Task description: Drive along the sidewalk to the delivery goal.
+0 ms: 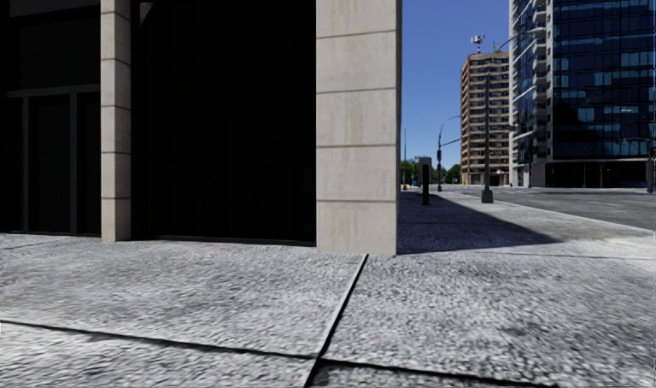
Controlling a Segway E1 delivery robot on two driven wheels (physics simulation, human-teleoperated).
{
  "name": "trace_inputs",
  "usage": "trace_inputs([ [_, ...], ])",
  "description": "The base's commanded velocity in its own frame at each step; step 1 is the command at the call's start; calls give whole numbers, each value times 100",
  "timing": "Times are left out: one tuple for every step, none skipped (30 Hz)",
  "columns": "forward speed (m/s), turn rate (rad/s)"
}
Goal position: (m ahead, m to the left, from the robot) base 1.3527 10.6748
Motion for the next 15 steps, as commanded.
trace_inputs([
  [165,58],
  [165,58],
  [165,58],
  [165,58],
  [165,58],
  [165,58],
  [165,58],
  [165,58],
  [165,58],
  [165,58],
  [165,58],
  [165,58],
  [165,58],
  [165,58],
  [165,58],
])
